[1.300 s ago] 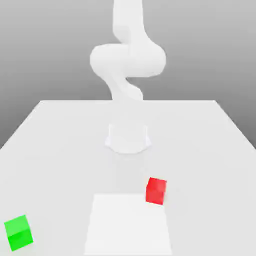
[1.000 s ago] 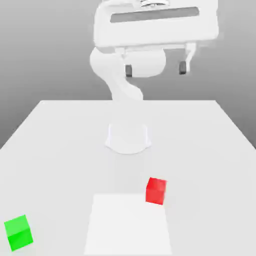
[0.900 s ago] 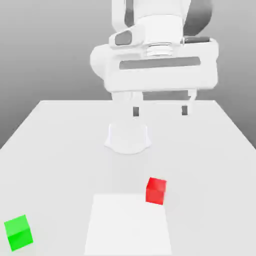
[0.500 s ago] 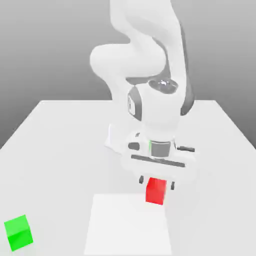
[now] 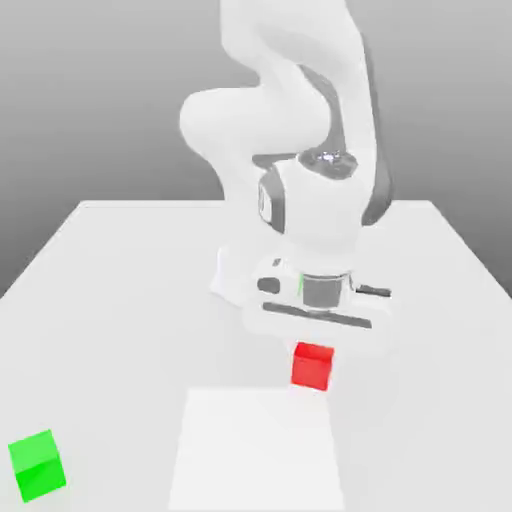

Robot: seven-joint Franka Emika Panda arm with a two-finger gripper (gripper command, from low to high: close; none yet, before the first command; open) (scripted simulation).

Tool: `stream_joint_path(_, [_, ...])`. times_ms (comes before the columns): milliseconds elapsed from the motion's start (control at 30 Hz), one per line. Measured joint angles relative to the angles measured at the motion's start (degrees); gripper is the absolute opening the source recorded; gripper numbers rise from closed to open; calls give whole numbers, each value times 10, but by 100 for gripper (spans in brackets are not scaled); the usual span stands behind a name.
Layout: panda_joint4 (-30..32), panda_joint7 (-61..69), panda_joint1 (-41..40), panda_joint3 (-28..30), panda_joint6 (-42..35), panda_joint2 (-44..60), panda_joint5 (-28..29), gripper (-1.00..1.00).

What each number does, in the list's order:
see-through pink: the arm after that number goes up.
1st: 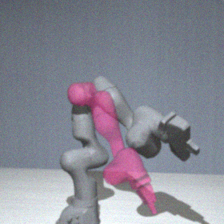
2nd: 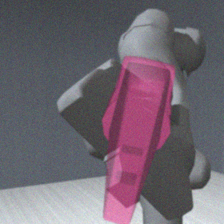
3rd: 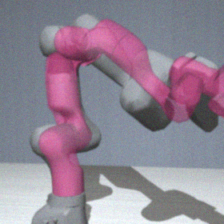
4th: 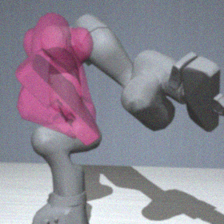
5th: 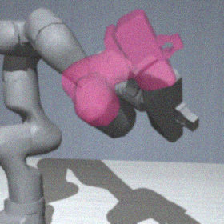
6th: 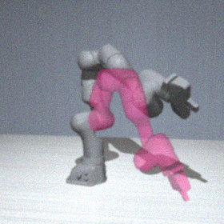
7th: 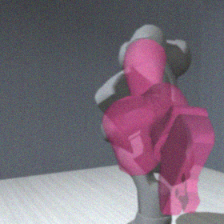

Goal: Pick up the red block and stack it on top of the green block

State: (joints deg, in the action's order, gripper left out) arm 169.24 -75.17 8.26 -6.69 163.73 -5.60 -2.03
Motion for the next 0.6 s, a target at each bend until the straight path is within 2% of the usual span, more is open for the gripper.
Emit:
stream_joint_path(133, [-40, 88, -10, 39, -36, 9, -27, -100])
stream_joint_path(333, [-121, 238, -82, 79, -76, 58, -55, -100])
stream_joint_path(600, [-229, 412, -177, 117, -126, 121, -54, -100])
